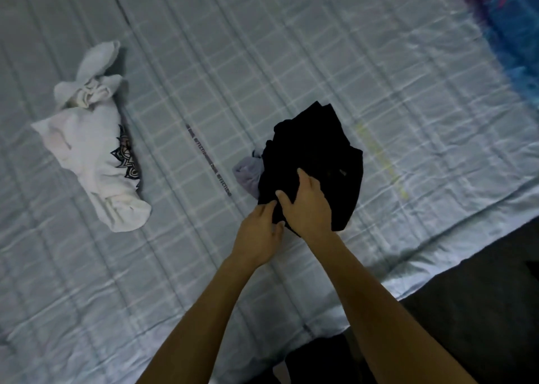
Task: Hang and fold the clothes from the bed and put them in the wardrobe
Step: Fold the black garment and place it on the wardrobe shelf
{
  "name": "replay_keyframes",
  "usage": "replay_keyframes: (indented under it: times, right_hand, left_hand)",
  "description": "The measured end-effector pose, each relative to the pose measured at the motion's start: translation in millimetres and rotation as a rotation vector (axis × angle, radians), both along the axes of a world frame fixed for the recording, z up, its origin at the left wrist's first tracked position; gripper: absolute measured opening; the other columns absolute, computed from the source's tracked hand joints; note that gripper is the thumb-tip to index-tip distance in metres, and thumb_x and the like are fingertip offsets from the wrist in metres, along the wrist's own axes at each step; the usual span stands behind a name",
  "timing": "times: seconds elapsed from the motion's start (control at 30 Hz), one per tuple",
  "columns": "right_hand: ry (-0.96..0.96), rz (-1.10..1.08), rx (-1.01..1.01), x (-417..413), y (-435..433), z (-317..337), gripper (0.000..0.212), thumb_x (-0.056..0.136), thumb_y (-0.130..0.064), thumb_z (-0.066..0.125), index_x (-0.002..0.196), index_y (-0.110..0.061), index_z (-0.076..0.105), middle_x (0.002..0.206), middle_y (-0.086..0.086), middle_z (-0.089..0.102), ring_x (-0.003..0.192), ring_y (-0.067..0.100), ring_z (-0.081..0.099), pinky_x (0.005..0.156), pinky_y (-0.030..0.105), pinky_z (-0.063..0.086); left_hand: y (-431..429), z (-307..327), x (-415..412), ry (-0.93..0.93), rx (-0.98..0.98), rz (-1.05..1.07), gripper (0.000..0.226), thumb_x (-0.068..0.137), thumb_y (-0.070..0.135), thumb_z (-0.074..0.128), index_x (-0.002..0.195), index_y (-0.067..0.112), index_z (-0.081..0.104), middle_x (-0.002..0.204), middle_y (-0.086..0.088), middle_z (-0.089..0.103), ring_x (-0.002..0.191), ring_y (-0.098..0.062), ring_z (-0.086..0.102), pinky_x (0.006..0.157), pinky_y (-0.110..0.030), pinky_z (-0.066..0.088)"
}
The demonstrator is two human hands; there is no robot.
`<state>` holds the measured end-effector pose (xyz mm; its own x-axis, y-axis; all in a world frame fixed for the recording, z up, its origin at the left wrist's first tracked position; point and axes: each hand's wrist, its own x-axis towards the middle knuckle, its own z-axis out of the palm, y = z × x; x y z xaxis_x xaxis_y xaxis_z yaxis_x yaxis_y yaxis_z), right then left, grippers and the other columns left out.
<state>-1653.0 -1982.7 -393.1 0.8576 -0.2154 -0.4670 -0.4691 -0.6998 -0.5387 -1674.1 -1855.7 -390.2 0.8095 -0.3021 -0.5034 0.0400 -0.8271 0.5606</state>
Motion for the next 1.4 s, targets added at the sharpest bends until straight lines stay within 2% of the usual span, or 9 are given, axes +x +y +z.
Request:
replay_keyframes:
  times: [0.17, 0.43, 0.57, 0.63, 0.77, 0.93, 1.17, 1.3, 1.4]
  right_hand:
    - [0.098, -0.127, 0.061, 20, 3, -9, 0.060, 0.089, -0.013, 0.054, 0.144, -0.015, 0.030, 0.110, 0.014, 0.062, 0.093, 0.028, 0.062, 0.080, 0.036, 0.052]
    - [-0.075, -0.281, 0.312, 18, 3, 59, 0.034, 0.090, -0.010, 0.056, 0.123, -0.018, 0.058, 0.080, -0.014, 0.055, 0.072, -0.003, 0.053, 0.072, 0.009, 0.046]
    - [-0.229, -0.339, 0.439, 22, 0, 126, 0.026, 0.091, -0.007, 0.056, 0.112, -0.020, 0.065, 0.084, -0.008, 0.061, 0.074, 0.011, 0.063, 0.069, 0.021, 0.053]
    - [-0.298, -0.356, 0.488, 25, -1, 165, 0.023, 0.091, -0.006, 0.056, 0.107, -0.019, 0.066, 0.081, -0.002, 0.063, 0.063, 0.008, 0.062, 0.062, 0.021, 0.052]
    - [-0.405, -0.289, 0.532, 32, 12, 241, 0.021, 0.092, -0.008, 0.057, 0.105, -0.020, 0.068, 0.083, 0.003, 0.066, 0.058, 0.003, 0.060, 0.063, 0.020, 0.049]
    - [-0.614, -0.185, 0.577, 30, 48, 345, 0.023, 0.089, -0.004, 0.057, 0.102, -0.018, 0.070, 0.076, -0.001, 0.065, 0.054, 0.006, 0.059, 0.060, 0.020, 0.048]
    - [-0.821, -0.032, 0.713, 12, 84, 441, 0.025, 0.088, -0.001, 0.056, 0.096, -0.021, 0.069, 0.082, 0.003, 0.067, 0.056, 0.004, 0.057, 0.059, 0.017, 0.047]
    - [-0.869, 0.037, 0.648, 9, 95, 456, 0.043, 0.081, 0.000, 0.055, 0.115, -0.025, 0.062, 0.104, 0.000, 0.064, 0.094, 0.005, 0.061, 0.081, 0.021, 0.048]
    - [-0.758, 0.179, 0.470, 12, 102, 451, 0.062, 0.074, -0.011, 0.053, 0.135, -0.025, 0.047, 0.135, -0.003, 0.049, 0.124, 0.011, 0.044, 0.094, 0.027, 0.038]
  left_hand:
    - [1, -12, 7, -0.003, -0.006, 0.004, 0.051, 0.096, 0.026, 0.048, 0.143, 0.013, 0.034, 0.131, -0.015, 0.050, 0.110, -0.027, 0.053, 0.091, -0.035, 0.045]
    - [-5, 6, 27, 0.025, -0.204, 0.009, 0.065, 0.089, 0.035, 0.057, 0.145, 0.021, 0.028, 0.136, -0.005, 0.048, 0.113, -0.017, 0.054, 0.089, -0.034, 0.050]
    - [-17, 50, 41, -0.058, -0.382, 0.154, 0.009, 0.095, 0.016, 0.051, 0.094, 0.015, 0.060, 0.085, 0.002, 0.062, 0.077, -0.013, 0.057, 0.065, -0.019, 0.043]
    - [-16, 83, 47, -0.114, -0.454, 0.205, 0.024, 0.098, 0.011, 0.047, 0.077, 0.017, 0.057, 0.066, 0.009, 0.055, 0.062, -0.009, 0.051, 0.055, -0.013, 0.036]
    - [0, 162, 65, -0.223, -0.576, 0.157, 0.009, 0.093, 0.017, 0.050, 0.098, 0.020, 0.056, 0.088, 0.006, 0.064, 0.079, -0.008, 0.060, 0.071, -0.030, 0.051]
    - [20, 242, 66, -0.412, -0.613, 0.075, 0.057, 0.077, 0.036, 0.070, 0.123, 0.035, 0.037, 0.119, 0.016, 0.053, 0.107, -0.001, 0.055, 0.085, -0.026, 0.049]
    - [69, 346, 72, -0.926, -0.595, 0.220, 0.012, 0.089, 0.014, 0.053, 0.099, 0.013, 0.060, 0.096, -0.005, 0.063, 0.087, -0.019, 0.057, 0.078, -0.044, 0.048]
    - [97, 399, 70, -0.986, -0.485, 0.288, 0.038, 0.093, 0.011, 0.051, 0.131, 0.014, 0.054, 0.145, -0.010, 0.043, 0.139, -0.025, 0.030, 0.112, -0.050, 0.026]
    - [118, 433, 60, -0.988, -0.576, 0.322, 0.042, 0.096, 0.015, 0.051, 0.138, 0.016, 0.048, 0.147, -0.007, 0.041, 0.141, -0.022, 0.028, 0.114, -0.038, 0.026]
